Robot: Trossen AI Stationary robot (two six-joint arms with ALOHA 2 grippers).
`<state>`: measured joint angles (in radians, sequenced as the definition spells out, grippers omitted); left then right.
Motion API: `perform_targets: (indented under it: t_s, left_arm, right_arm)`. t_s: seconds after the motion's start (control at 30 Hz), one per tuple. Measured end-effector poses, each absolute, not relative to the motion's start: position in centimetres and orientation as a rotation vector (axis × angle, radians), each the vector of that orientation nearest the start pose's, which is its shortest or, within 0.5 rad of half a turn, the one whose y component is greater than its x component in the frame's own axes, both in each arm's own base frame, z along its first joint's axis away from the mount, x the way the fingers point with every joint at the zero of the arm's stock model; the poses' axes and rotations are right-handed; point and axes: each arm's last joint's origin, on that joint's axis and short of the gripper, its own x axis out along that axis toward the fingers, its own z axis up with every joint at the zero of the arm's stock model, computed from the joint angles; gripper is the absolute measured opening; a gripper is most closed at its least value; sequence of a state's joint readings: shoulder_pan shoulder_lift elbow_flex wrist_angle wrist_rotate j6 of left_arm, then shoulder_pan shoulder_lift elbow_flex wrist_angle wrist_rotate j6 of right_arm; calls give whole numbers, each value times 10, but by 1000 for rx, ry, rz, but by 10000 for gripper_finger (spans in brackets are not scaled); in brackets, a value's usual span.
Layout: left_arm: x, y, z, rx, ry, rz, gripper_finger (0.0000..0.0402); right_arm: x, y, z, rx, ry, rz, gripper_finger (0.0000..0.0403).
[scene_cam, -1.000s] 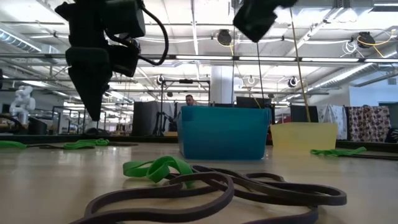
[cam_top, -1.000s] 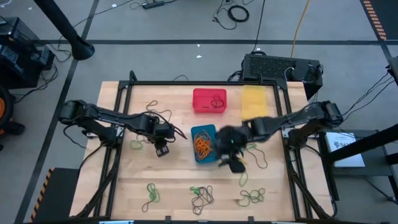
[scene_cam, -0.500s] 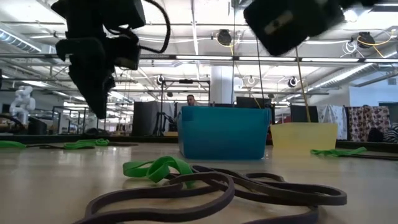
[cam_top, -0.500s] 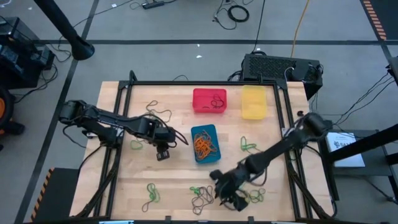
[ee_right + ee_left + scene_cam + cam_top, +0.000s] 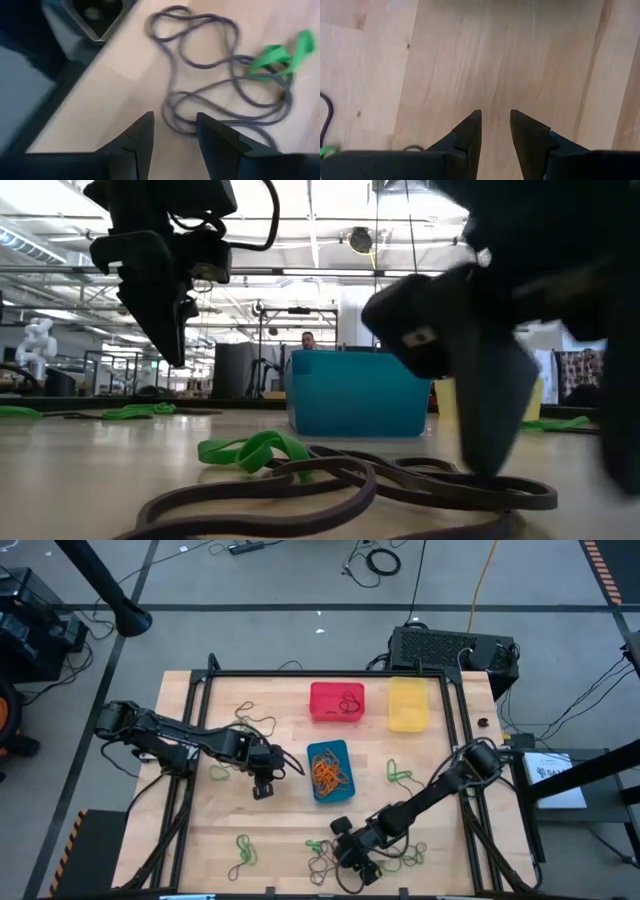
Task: Sort rubber bands into baskets
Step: Put the purple rubber band into the red bin
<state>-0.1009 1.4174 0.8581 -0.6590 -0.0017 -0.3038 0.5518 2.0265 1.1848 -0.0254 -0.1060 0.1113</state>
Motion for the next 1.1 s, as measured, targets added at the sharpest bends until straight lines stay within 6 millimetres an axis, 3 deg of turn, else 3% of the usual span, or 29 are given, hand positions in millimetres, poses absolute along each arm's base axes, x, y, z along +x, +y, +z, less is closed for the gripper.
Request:
perform_targets:
  t_s: [0.23, 0.5, 0.6, 0.87, 1.1]
  left_arm:
    - [250, -27, 194, -193, 1227, 91, 109]
    - [251, -27, 194, -179, 1223, 79, 109]
    - [251, -27, 195, -172, 1223, 74, 109]
    - [252, -26, 195, -148, 1214, 61, 109]
    - [256, -27, 197, -131, 1166, 44, 109]
  right_arm:
    - [346, 215, 119, -99, 903, 531, 123]
    - [345, 216, 119, 40, 952, 512, 12]
    - [342, 218, 123, 142, 996, 563, 8]
    - [347, 224, 168, 265, 961, 639, 2]
    - [343, 213, 210, 315, 897, 643, 1]
